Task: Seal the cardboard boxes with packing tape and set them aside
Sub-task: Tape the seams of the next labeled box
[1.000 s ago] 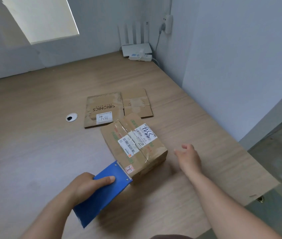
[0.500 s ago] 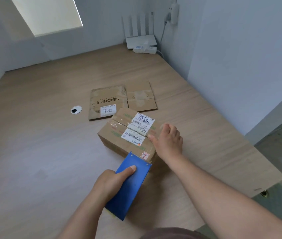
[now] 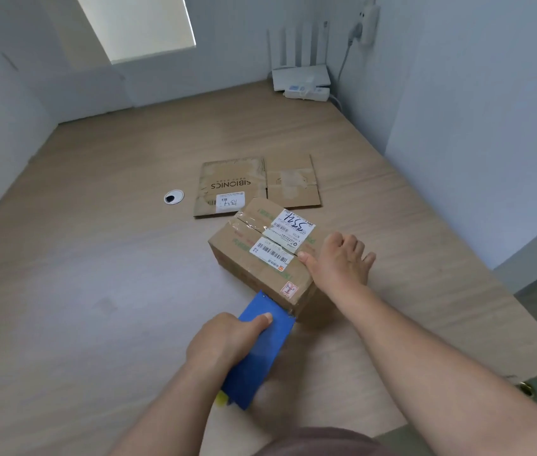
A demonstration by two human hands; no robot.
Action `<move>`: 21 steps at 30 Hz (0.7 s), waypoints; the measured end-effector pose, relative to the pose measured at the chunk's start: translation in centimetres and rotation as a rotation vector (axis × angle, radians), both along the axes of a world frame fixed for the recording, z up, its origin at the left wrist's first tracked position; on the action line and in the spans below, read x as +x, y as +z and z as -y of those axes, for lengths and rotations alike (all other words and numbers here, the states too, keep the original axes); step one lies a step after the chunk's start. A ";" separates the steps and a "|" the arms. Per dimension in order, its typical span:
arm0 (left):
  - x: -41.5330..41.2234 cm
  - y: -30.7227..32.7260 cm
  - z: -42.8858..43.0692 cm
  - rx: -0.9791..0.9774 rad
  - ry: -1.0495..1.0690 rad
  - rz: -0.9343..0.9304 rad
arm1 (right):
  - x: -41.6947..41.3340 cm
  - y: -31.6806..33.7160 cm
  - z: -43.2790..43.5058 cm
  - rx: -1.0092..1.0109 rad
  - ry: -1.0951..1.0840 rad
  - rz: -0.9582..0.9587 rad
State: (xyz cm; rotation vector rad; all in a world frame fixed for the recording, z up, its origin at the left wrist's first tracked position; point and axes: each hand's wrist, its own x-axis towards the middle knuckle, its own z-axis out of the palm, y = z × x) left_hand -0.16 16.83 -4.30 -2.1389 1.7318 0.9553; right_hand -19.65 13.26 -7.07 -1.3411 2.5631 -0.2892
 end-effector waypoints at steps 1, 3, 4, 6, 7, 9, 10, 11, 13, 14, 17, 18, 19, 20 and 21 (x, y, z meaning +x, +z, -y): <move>-0.4 0.0 0.2 -0.054 -0.087 0.105 | 0.0 0.2 -0.1 0.001 -0.014 0.009; -0.4 0.3 0.5 -0.178 -0.212 0.293 | -0.2 0.5 -0.4 0.023 -0.043 0.040; -0.1 0.5 0.8 -0.222 -0.215 0.328 | -0.3 0.7 -0.6 0.037 -0.050 0.052; 0.8 0.9 1.7 -0.293 -0.143 0.332 | -0.7 0.8 -0.8 0.049 -0.057 0.066; 1.3 1.0 2.3 -0.320 -0.093 0.326 | -0.8 0.9 -1.0 0.052 -0.054 0.068; 2.2 0.8 3.3 -0.367 -0.016 0.327 | -0.9 1.0 -1.2 0.051 -0.022 0.061; 2.7 0.5 3.6 -0.385 0.008 0.330 | -0.8 1.0 -1.3 0.048 -0.001 0.057; 3.3 -0.1 3.9 -0.402 0.018 0.343 | -0.7 1.0 -1.3 0.044 0.017 0.049; 4.6 -1.4 4.1 -0.437 -0.033 0.416 | -0.5 0.9 -1.5 0.036 0.051 0.026; 5.1 -2.2 4.0 -0.450 -0.075 0.456 | -0.4 0.9 -1.5 0.031 0.064 0.018; 6.1 -4.2 3.5 -0.404 -0.087 0.417 | -0.4 0.8 -1.4 0.035 0.083 0.029; 6.2 -4.4 3.4 -0.395 -0.036 0.373 | -0.4 0.8 -1.4 0.041 0.091 0.035; 6.3 -4.6 3.3 -0.412 0.020 0.338 | -0.4 0.8 -1.4 0.046 0.102 0.038; 6.2 -4.8 3.3 -0.460 0.055 0.306 | -0.4 0.8 -1.4 0.052 0.116 0.035; 5.6 -4.7 3.1 -0.531 0.068 0.269 | -0.5 0.7 -1.5 0.057 0.131 0.028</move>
